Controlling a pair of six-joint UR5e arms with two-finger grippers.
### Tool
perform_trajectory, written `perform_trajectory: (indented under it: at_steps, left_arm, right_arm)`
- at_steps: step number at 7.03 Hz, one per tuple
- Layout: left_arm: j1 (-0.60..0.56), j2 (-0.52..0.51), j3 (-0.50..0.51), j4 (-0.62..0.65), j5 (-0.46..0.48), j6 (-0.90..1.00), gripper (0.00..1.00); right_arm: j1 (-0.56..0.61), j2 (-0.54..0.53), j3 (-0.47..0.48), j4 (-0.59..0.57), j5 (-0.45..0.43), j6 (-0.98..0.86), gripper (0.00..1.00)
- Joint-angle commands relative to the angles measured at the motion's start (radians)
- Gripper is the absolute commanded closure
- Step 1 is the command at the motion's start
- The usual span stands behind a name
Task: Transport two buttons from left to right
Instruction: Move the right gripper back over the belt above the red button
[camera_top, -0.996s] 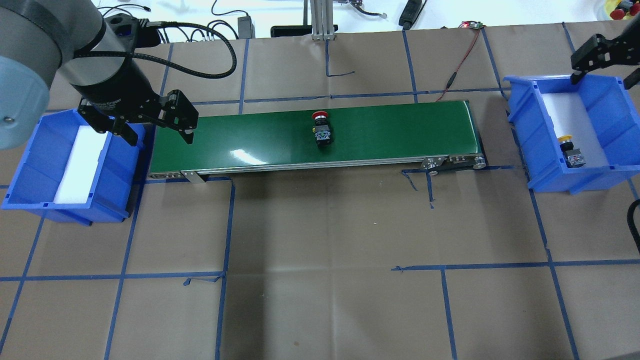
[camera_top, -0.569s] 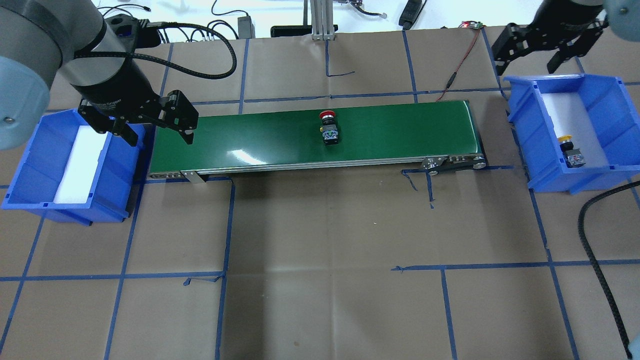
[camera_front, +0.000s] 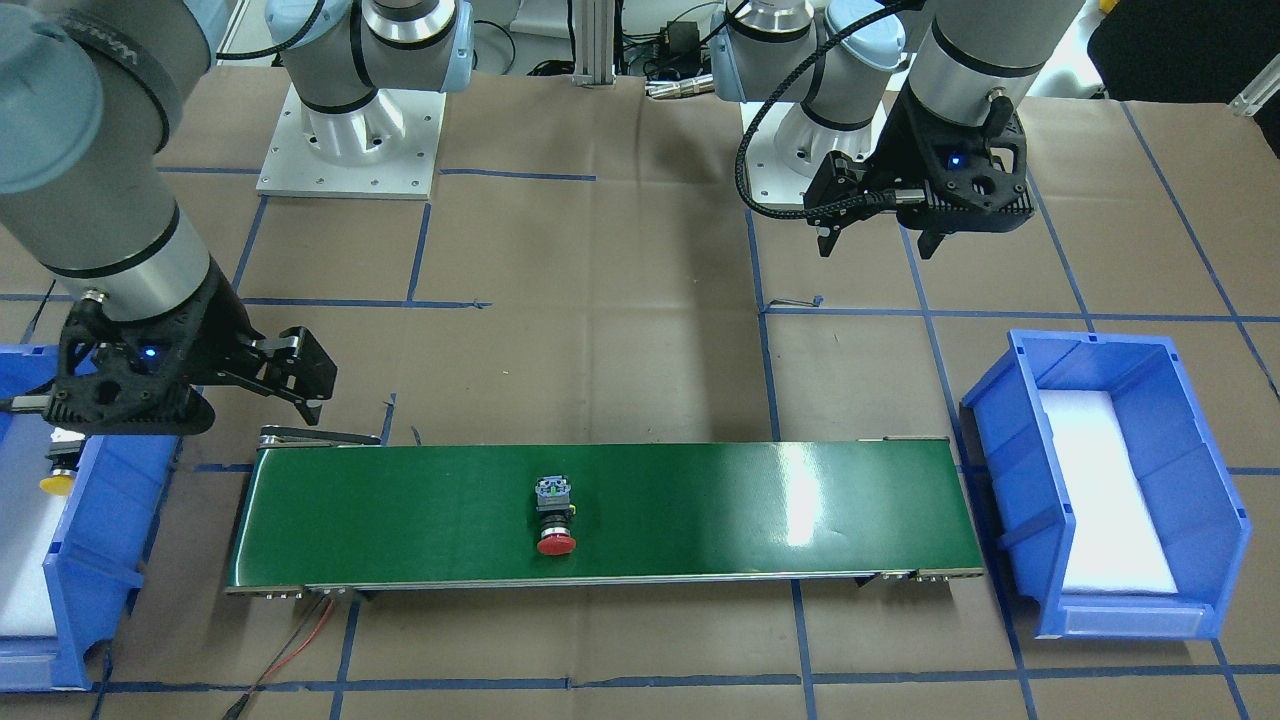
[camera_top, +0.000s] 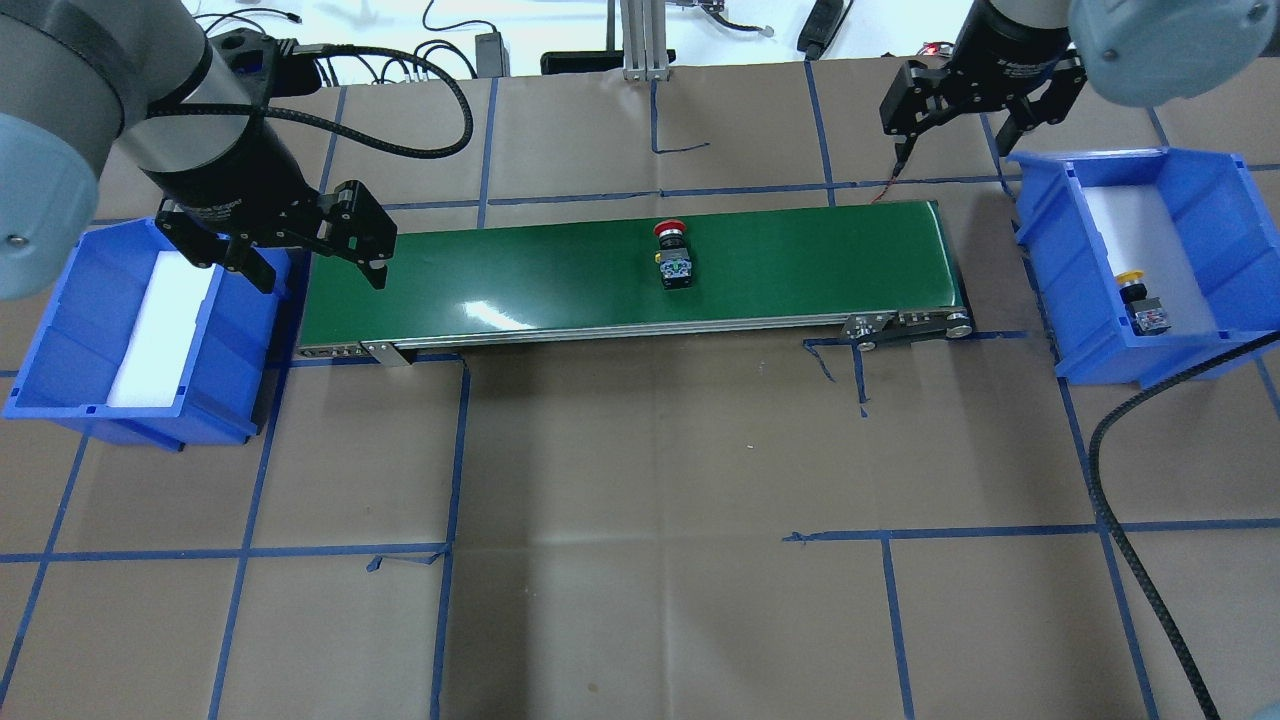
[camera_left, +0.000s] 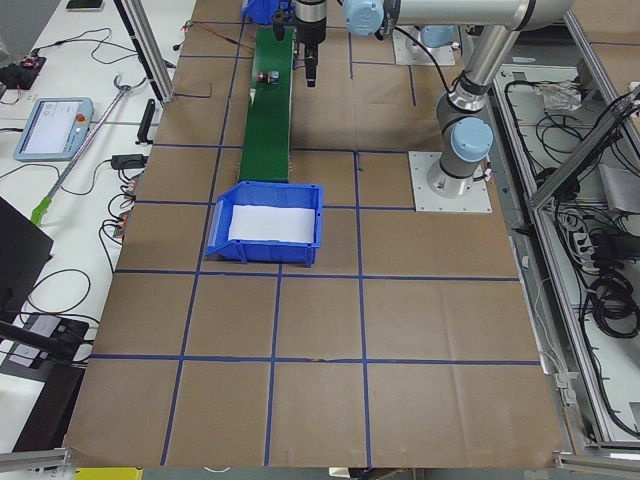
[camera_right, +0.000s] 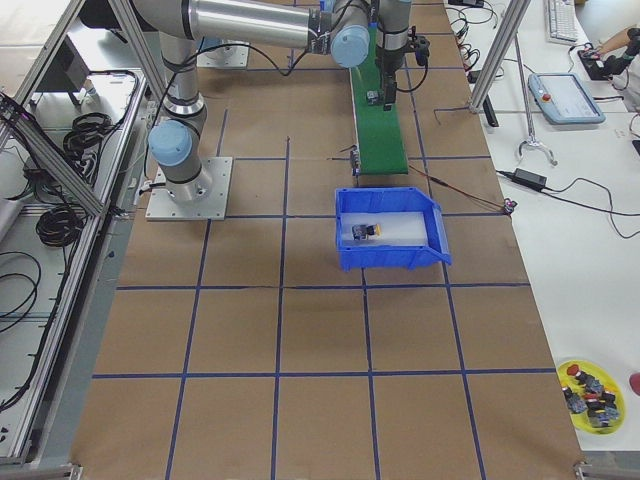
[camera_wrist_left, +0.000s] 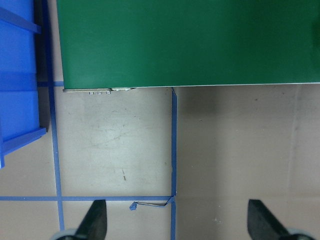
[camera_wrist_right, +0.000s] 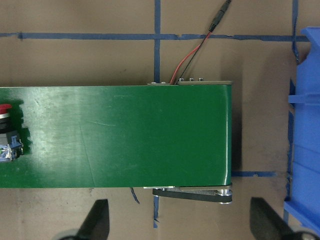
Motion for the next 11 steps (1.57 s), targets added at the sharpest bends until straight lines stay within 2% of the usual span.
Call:
perform_trajectory:
  at_steps: [1,8,11]
  left_arm:
    - [0.000,0.001,0.000,-0.001,0.000,0.001,0.00]
    - [0.000,0.004,-0.003,-0.001,0.000,0.001,0.00]
    - [0.000,0.005,-0.005,-0.001,0.000,0.001,0.00]
  right_arm:
    - [0.022,0.038,-0.001,-0.021,0.005,0.049,0.00]
    - [0.025,0.141,0.010,-0.122,0.020,0.100,0.01]
    - [0.041,0.131,0.104,-0.269,0.023,0.103,0.01]
